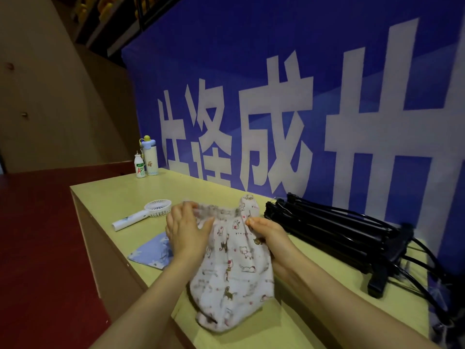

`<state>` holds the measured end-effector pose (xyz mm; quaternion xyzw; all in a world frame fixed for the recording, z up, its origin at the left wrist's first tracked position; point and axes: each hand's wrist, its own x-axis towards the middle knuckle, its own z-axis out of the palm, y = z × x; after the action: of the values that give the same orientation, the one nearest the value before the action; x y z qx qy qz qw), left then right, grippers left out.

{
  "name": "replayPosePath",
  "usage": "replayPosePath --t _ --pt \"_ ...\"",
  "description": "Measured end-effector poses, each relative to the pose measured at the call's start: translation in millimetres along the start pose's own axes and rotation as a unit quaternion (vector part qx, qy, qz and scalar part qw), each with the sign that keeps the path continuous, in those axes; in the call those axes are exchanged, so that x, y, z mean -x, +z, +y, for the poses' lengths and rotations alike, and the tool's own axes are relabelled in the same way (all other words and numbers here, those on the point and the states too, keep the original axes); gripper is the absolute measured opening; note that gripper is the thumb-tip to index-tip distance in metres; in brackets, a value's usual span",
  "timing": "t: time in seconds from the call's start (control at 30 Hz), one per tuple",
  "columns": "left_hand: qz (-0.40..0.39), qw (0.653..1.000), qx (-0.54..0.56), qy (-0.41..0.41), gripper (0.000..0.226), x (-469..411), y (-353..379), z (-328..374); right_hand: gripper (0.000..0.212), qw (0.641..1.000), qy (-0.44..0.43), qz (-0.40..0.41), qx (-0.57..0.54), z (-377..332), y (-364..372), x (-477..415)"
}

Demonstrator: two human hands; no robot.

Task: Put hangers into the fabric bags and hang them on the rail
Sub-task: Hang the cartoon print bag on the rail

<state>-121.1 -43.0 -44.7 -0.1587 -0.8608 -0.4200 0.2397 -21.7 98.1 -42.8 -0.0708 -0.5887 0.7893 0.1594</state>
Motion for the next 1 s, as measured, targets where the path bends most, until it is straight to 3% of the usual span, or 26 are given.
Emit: replayPosePath --t 0.1,0.2,0.3,0.37,0.5,0.6,0.67,0.8,1.0 --pt "-0.021 0.997 0.001 0.069 0.027 -10.4 -1.7 10.8 0.023 1.000 -0.002 -0.018 0.002 -9.6 -4.4 -1.2" --pt "-0.160 0.985 0.032 0.057 0.036 -25.5 -7.1 24.3 0.035 0.998 0.004 -0.050 -0.042 -18.2 -6.0 -1.2" --pt "-0.331 0.938 0.103 -0.028 0.036 -27.7 -22.1 41.6 0.045 0.992 -0.002 -0.087 -0.090 -29.5 -6.7 3.7" --pt "-0.396 0.899 0.164 -0.084 0.038 -28.8 -32.7 46.2 0.041 0.990 -0.005 -0.095 -0.104 -40.0 -6.3 8.8" --pt "-0.445 0.837 0.300 -0.106 0.025 -29.7 -57.7 50.2 0.018 0.993 -0.008 -0.064 -0.102 -56.5 -8.4 21.2" --pt "-0.479 0.798 0.350 -0.106 0.016 -28.0 -76.9 56.0 0.027 0.996 -0.016 -0.043 -0.082 -63.0 -11.3 23.3" --pt "-0.501 0.793 0.333 -0.092 0.010 -22.3 -90.7 63.7 0.023 0.994 -0.019 -0.051 -0.094 -68.9 -6.1 31.2" --pt "-0.525 0.819 0.232 -0.016 0.019 -11.8 -105.1 77.0 0.012 0.988 0.001 -0.072 -0.139 -76.4 11.1 45.7" --pt "-0.492 0.839 0.232 0.013 0.037 1.8 -113.2 86.0 0.018 0.972 0.068 -0.097 -0.201 -87.9 21.7 61.6"
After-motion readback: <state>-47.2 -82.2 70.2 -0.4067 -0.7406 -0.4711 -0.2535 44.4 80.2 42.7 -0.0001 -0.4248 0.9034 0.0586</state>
